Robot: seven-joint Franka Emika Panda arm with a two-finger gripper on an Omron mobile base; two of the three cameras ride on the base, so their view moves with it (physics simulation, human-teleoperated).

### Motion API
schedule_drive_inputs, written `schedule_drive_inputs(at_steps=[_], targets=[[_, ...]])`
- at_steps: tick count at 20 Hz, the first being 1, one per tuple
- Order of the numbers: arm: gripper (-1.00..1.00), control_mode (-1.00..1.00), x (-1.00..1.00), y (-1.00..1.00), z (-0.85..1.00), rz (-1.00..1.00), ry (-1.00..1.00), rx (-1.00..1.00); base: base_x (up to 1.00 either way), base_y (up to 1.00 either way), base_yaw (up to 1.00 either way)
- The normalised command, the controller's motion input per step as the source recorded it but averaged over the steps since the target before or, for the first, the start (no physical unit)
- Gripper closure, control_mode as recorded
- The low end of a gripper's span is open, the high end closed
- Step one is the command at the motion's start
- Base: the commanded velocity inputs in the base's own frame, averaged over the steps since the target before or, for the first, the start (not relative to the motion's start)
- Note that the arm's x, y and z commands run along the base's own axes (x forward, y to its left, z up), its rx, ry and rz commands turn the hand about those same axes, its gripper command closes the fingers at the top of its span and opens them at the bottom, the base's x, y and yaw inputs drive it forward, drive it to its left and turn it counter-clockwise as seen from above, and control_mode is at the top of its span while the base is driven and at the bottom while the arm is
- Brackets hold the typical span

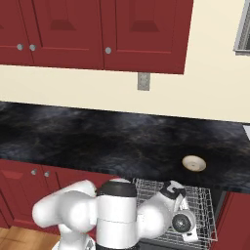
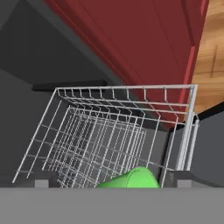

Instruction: Pick up the cup and bowl from the counter, place them in the dishwasher, and close the dishwasher door.

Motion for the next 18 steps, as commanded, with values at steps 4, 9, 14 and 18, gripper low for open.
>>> schedule_drive_inputs(at_steps=[4,9,14,18], targets=[[-1.0,-1.0,-0.37,0.0,0.81,0.0,-0.02,0.17,0.0,0.0,0.0],[-1.0,-1.0,-0.31,0.0,0.85,0.0,-0.03,0.22,0.0,0.0,0.0],[-1.0,-1.0,-0.1,-0.08,0.7,0.06,-0.05,0.23,0.0,0.0,0.0],[-1.0,-1.0,0.0,-0.09,0.64,0.09,-0.08,0.13,0.0,0.0,0.0]])
